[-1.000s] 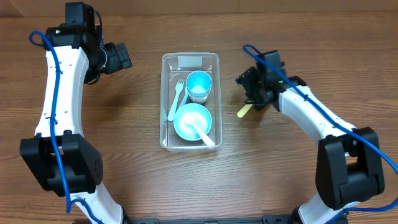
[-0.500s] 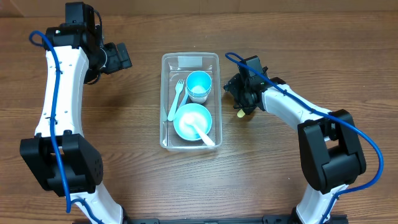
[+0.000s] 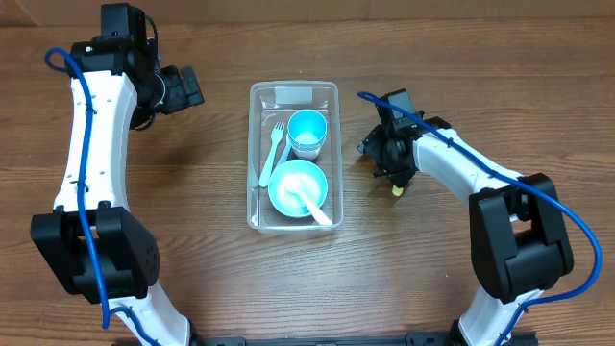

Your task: Pack container

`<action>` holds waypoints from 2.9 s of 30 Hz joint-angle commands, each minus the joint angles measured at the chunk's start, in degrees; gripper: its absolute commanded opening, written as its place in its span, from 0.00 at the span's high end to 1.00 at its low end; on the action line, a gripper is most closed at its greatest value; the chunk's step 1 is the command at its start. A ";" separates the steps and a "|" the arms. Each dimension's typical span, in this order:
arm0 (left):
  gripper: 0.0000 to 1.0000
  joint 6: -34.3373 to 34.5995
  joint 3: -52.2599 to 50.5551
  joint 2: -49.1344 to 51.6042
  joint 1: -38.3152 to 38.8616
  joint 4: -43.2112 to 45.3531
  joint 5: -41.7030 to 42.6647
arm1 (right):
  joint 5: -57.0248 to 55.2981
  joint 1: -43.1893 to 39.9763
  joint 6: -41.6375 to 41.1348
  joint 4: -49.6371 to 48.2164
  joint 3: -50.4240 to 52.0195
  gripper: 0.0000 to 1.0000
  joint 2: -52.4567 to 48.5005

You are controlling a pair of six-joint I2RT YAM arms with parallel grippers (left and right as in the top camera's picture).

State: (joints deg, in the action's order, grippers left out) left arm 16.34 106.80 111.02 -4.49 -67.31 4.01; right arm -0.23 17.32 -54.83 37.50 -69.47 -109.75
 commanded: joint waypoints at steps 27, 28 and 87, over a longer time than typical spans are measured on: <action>0.00 -0.92 1.31 0.61 0.00 0.17 0.02 | -8.17 -4.72 30.71 -4.11 3.28 0.33 1.03; 0.00 -0.92 1.31 0.61 0.00 0.17 0.02 | -8.15 -4.79 30.71 -4.68 3.39 0.33 0.24; 0.00 -0.92 1.31 0.61 0.02 0.17 0.02 | -10.36 -0.85 35.06 2.95 1.81 0.88 16.39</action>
State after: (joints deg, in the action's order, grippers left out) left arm 16.34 106.83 111.02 -4.49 -67.29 4.01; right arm -10.72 14.70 -19.46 39.57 -65.69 -97.54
